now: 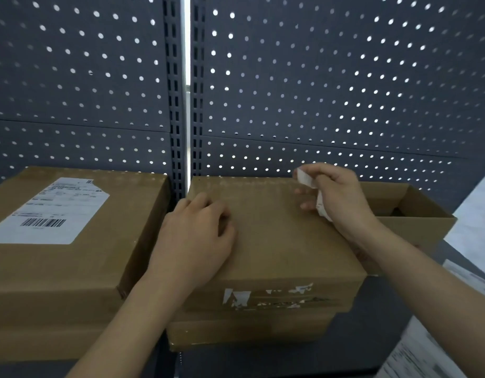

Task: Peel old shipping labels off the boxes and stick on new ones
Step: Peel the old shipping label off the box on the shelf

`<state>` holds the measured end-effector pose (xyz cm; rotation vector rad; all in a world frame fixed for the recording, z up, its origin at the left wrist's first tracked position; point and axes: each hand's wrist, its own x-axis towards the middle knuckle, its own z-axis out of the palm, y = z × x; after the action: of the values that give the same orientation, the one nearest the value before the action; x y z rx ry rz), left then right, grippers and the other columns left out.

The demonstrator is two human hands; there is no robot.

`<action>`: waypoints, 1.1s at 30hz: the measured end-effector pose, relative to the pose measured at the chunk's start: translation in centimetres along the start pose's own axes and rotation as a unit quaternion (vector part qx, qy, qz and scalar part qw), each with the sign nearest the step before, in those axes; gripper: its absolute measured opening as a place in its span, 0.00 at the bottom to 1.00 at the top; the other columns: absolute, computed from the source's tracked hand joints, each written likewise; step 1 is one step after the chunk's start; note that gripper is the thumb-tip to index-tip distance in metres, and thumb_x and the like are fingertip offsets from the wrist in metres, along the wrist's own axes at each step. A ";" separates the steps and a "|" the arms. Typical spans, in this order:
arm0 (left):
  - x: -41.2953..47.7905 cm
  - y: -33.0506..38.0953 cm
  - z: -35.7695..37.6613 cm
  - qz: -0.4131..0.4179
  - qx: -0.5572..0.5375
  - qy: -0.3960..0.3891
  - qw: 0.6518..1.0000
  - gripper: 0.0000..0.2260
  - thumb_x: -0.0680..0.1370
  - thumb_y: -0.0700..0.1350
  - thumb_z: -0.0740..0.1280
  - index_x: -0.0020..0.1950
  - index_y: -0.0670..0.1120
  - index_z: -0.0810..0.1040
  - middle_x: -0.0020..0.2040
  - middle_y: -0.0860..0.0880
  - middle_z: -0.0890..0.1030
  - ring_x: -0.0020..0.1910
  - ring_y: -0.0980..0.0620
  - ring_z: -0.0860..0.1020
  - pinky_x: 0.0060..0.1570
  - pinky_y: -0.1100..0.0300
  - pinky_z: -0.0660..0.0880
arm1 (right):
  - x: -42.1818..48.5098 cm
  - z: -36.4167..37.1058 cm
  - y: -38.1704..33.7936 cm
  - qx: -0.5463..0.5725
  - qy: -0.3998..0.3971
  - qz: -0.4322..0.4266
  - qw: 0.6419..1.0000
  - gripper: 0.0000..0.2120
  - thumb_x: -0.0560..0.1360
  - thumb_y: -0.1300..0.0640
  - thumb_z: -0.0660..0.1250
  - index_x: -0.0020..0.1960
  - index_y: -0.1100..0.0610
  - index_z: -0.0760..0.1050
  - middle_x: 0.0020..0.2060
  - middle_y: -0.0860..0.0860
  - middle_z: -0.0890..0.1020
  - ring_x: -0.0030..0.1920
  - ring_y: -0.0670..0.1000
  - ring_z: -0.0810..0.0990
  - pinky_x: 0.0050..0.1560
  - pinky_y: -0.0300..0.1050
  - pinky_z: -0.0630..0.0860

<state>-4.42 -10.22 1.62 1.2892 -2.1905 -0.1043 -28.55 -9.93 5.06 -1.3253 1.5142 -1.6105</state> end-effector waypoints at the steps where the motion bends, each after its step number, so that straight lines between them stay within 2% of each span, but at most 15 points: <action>1: 0.0 0.0 0.0 0.002 -0.001 -0.001 1.000 0.14 0.80 0.56 0.58 0.62 0.56 0.75 0.55 0.58 0.72 0.52 0.57 0.69 0.54 0.58 0.72 | -0.1 -0.1 -0.1 -0.002 0.007 -0.005 1.000 0.19 0.80 0.69 0.53 0.45 0.59 0.81 0.41 0.54 0.83 0.33 0.49 0.78 0.27 0.41 0.73; 3: 0.1 -0.1 -0.1 0.005 -0.001 0.000 1.000 0.14 0.80 0.56 0.58 0.62 0.56 0.75 0.54 0.59 0.72 0.51 0.57 0.69 0.52 0.60 0.71 | -0.3 -0.4 -0.3 0.008 0.018 -0.008 1.000 0.21 0.78 0.69 0.53 0.38 0.56 0.82 0.36 0.58 0.77 0.28 0.50 0.70 0.25 0.41 0.65; 6: 0.2 -0.1 -0.1 0.007 0.001 -0.003 1.000 0.14 0.80 0.56 0.59 0.62 0.56 0.76 0.54 0.59 0.72 0.51 0.58 0.70 0.50 0.61 0.70 | -0.4 -1.3 -0.5 0.061 0.038 0.012 0.997 0.23 0.76 0.69 0.51 0.31 0.56 0.77 0.31 0.57 0.67 0.26 0.49 0.59 0.25 0.37 0.57; 9: 0.1 -0.1 -0.2 0.009 -0.004 -0.005 1.000 0.15 0.80 0.55 0.58 0.63 0.56 0.77 0.54 0.58 0.74 0.53 0.57 0.71 0.51 0.61 0.71 | -0.8 -2.7 -0.9 0.101 0.021 0.046 0.994 0.14 0.73 0.60 0.55 0.32 0.59 0.74 0.28 0.52 0.62 0.26 0.48 0.57 0.24 0.36 0.54; 11: 0.1 -0.1 -0.4 0.012 -0.006 -0.007 1.000 0.15 0.79 0.55 0.58 0.63 0.55 0.78 0.55 0.58 0.75 0.53 0.56 0.72 0.51 0.60 0.72 | -1.4 -4.0 -1.2 0.106 0.018 0.049 0.993 0.15 0.75 0.57 0.54 0.33 0.60 0.73 0.29 0.51 0.61 0.26 0.47 0.58 0.24 0.38 0.55; 13: 0.2 -0.1 -0.6 0.014 -0.007 -0.013 1.000 0.16 0.79 0.56 0.58 0.63 0.55 0.78 0.55 0.58 0.75 0.54 0.57 0.73 0.50 0.61 0.72 | -1.9 -5.6 -1.3 0.095 0.037 0.014 0.995 0.14 0.75 0.58 0.56 0.34 0.59 0.74 0.29 0.51 0.63 0.27 0.47 0.61 0.25 0.39 0.58; 15: 0.2 0.0 -0.7 0.015 -0.005 -0.016 1.000 0.15 0.80 0.55 0.59 0.63 0.55 0.78 0.56 0.58 0.76 0.53 0.58 0.74 0.48 0.63 0.69 | -2.2 -7.2 -1.4 0.088 0.031 -0.021 0.995 0.08 0.68 0.59 0.57 0.37 0.56 0.75 0.30 0.49 0.66 0.29 0.47 0.65 0.28 0.39 0.64; 18: 0.2 0.2 -0.9 0.016 -0.003 -0.025 1.000 0.16 0.80 0.56 0.59 0.65 0.56 0.76 0.59 0.59 0.76 0.53 0.60 0.74 0.45 0.66 0.66 | -2.3 -10.0 -1.0 0.064 0.022 -0.043 0.997 0.19 0.61 0.67 0.55 0.43 0.49 0.74 0.32 0.48 0.68 0.33 0.48 0.67 0.30 0.40 0.68; 20: 0.2 0.1 -1.1 0.011 -0.006 -0.033 0.999 0.16 0.80 0.56 0.58 0.66 0.56 0.76 0.61 0.59 0.76 0.55 0.59 0.74 0.45 0.65 0.66 | -2.5 -11.7 -0.6 0.011 0.031 -0.056 0.998 0.24 0.65 0.71 0.55 0.47 0.45 0.75 0.35 0.48 0.70 0.36 0.49 0.69 0.36 0.42 0.72; 22: 0.0 0.2 -1.3 0.006 -0.015 -0.041 0.999 0.17 0.79 0.56 0.59 0.66 0.56 0.76 0.60 0.59 0.77 0.57 0.57 0.75 0.48 0.63 0.67 | -3.0 -13.1 -0.4 -0.067 0.036 -0.069 0.995 0.22 0.73 0.68 0.59 0.53 0.41 0.74 0.42 0.51 0.75 0.42 0.51 0.74 0.47 0.47 0.74; 25: -0.3 0.4 -1.4 -0.001 -0.027 -0.043 0.999 0.17 0.79 0.56 0.59 0.66 0.56 0.76 0.60 0.59 0.77 0.57 0.56 0.75 0.50 0.61 0.70 | -3.9 -14.5 -0.3 -0.176 0.049 -0.103 0.978 0.15 0.79 0.61 0.65 0.60 0.43 0.75 0.49 0.51 0.81 0.47 0.47 0.81 0.52 0.40 0.77; 26: -0.4 0.4 -1.4 -0.003 -0.030 -0.043 0.999 0.17 0.79 0.56 0.59 0.65 0.56 0.76 0.59 0.60 0.77 0.56 0.57 0.75 0.51 0.61 0.70 | -4.1 -14.8 -0.3 -0.194 0.060 -0.115 0.972 0.13 0.79 0.60 0.66 0.59 0.45 0.77 0.50 0.51 0.83 0.48 0.47 0.82 0.52 0.40 0.78; 28: -0.5 0.5 -1.3 -0.004 -0.037 -0.041 0.998 0.16 0.78 0.56 0.60 0.63 0.57 0.77 0.56 0.61 0.77 0.52 0.59 0.74 0.50 0.60 0.70 | -4.2 -15.5 0.1 -0.205 0.092 -0.120 0.967 0.10 0.78 0.61 0.68 0.53 0.47 0.80 0.49 0.51 0.85 0.47 0.49 0.84 0.54 0.46 0.80; 30: -0.7 0.7 -1.3 -0.008 -0.038 -0.036 0.999 0.15 0.77 0.58 0.59 0.60 0.57 0.79 0.53 0.61 0.78 0.50 0.59 0.74 0.50 0.58 0.72 | -4.1 -16.3 0.6 -0.216 0.129 -0.117 0.961 0.09 0.77 0.61 0.69 0.49 0.47 0.82 0.45 0.47 0.86 0.46 0.50 0.85 0.54 0.50 0.80; 33: -1.0 1.5 -1.6 0.001 -0.044 -0.020 0.999 0.13 0.75 0.59 0.59 0.52 0.59 0.79 0.47 0.61 0.79 0.46 0.58 0.76 0.44 0.57 0.74 | -3.9 -17.1 0.8 -0.261 0.166 -0.135 0.941 0.11 0.77 0.61 0.69 0.45 0.45 0.82 0.40 0.37 0.84 0.43 0.41 0.83 0.46 0.32 0.77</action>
<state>-4.37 -8.25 2.97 1.2447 -2.1954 -0.2252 -42.79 0.28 5.32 -1.6588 2.1537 -1.7339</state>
